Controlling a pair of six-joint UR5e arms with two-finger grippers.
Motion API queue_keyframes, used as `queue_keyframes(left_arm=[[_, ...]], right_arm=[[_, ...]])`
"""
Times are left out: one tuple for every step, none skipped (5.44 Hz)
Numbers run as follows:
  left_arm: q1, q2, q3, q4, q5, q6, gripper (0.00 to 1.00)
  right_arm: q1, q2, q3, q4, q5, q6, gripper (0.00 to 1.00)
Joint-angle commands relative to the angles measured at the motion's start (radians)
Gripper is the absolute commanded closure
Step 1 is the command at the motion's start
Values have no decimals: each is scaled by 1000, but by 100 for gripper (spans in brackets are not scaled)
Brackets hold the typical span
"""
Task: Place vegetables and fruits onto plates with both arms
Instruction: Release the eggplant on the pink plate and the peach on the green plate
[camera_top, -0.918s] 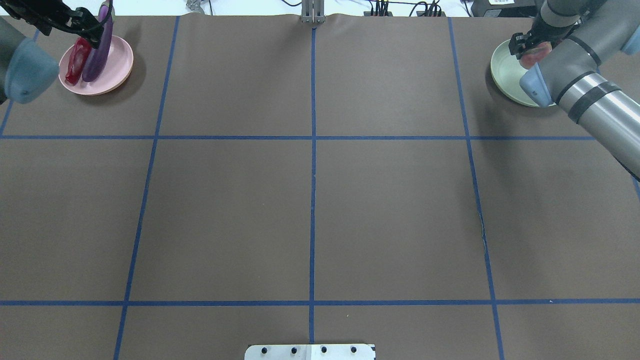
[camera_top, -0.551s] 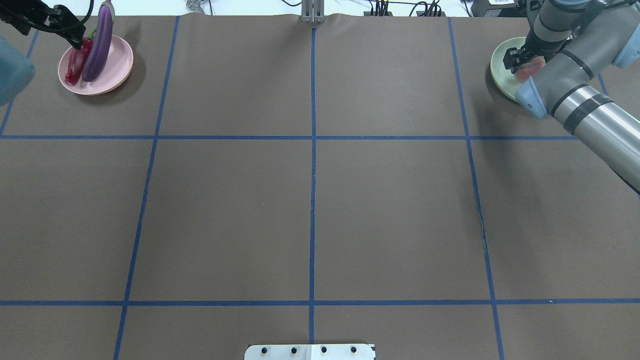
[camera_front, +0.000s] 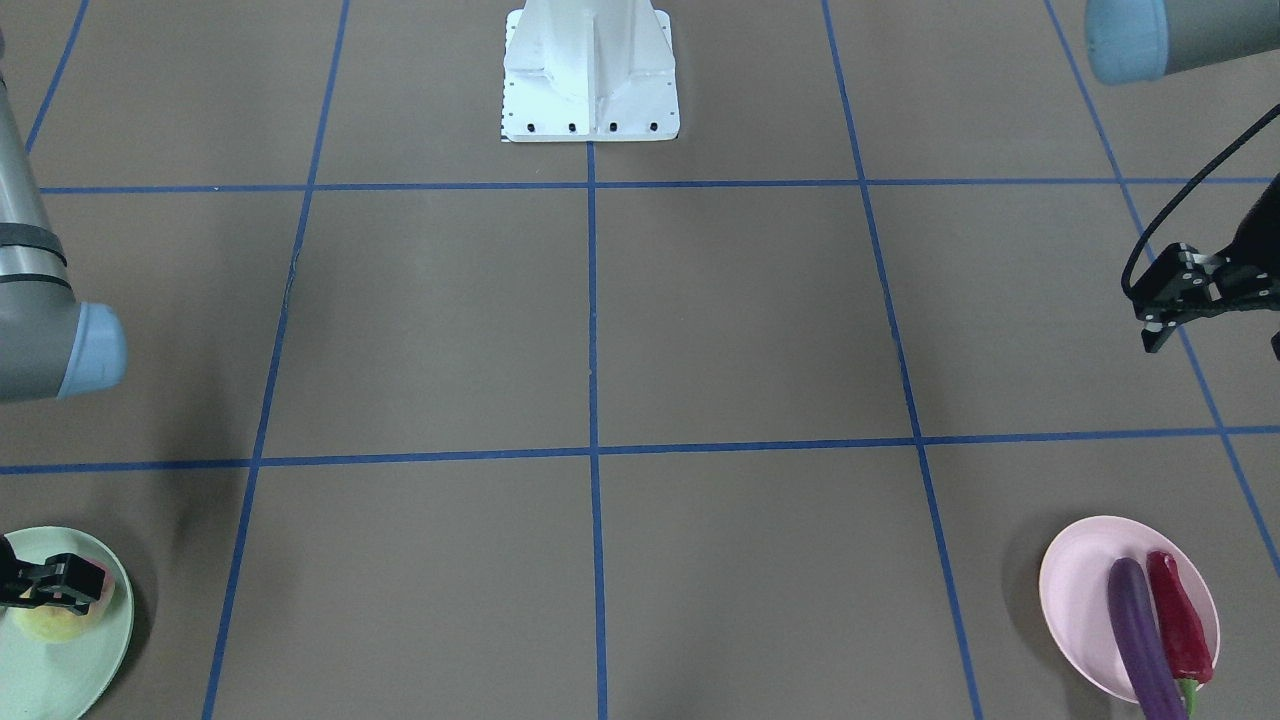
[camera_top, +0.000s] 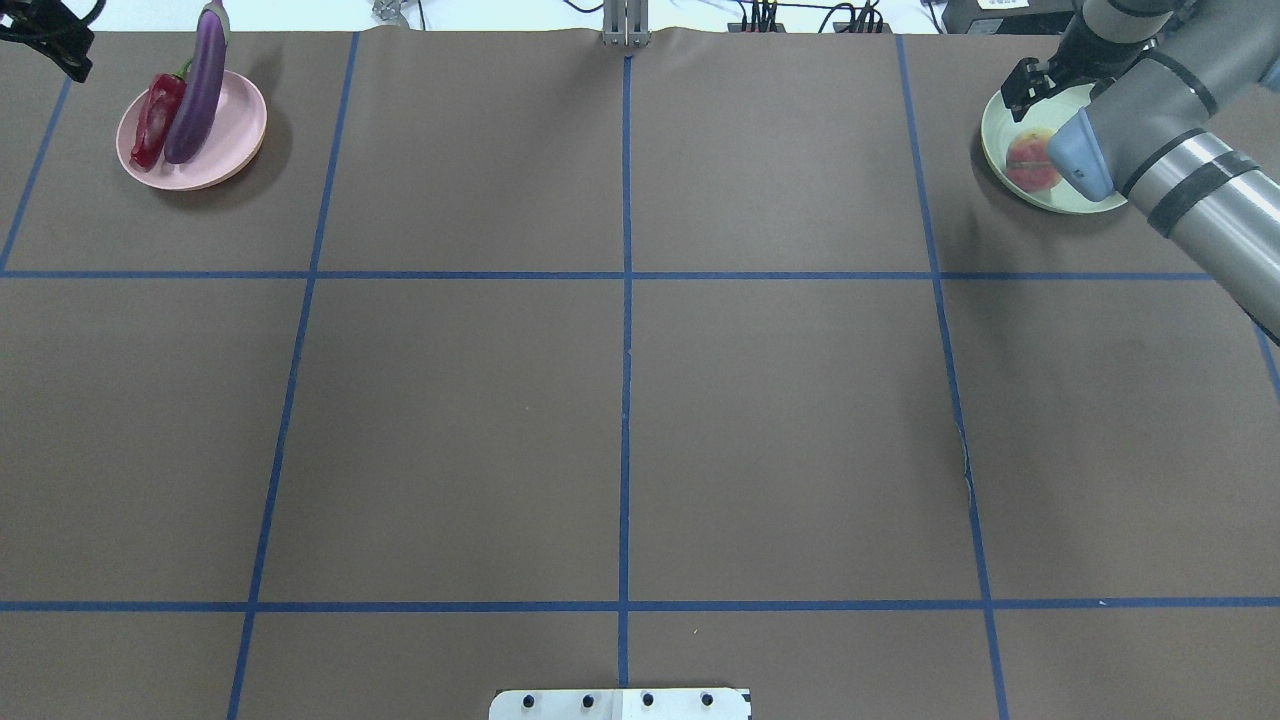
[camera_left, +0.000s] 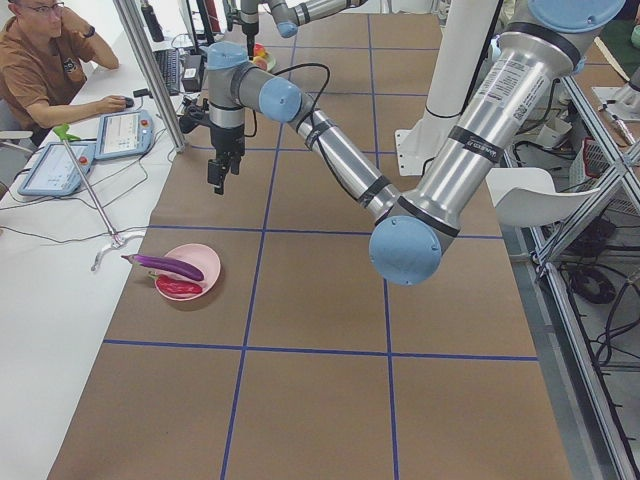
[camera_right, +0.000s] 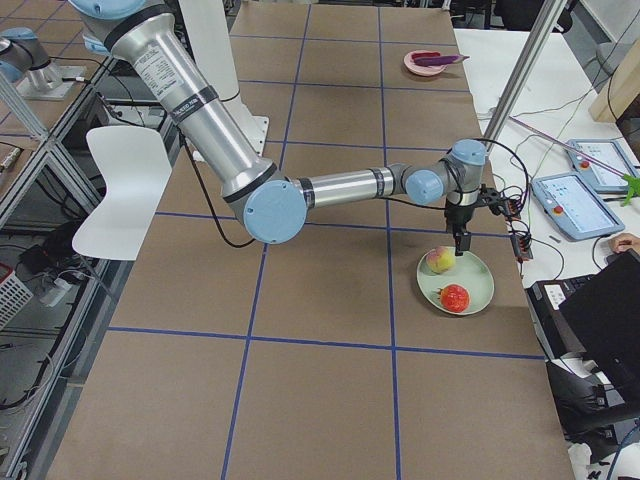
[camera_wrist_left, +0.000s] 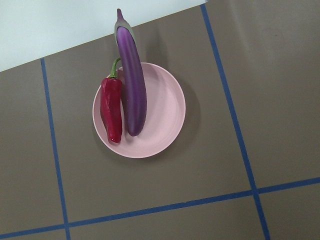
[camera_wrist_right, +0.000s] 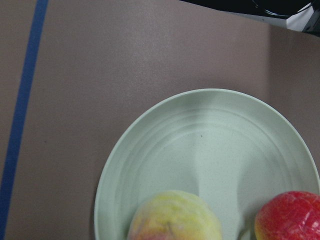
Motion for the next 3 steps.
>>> queue_keyframes(left_arm=[[-83,23,-50,88,-31,71,0],[-128,95,-81,87,-30,213,0],[-201,162,-84,87,-34,315,0]], right_arm=[[68,-82,312,-304,74,-95,0],[104,-168,472,-410,117,-157,0],[139,-267,583,-454,187,-199,0]])
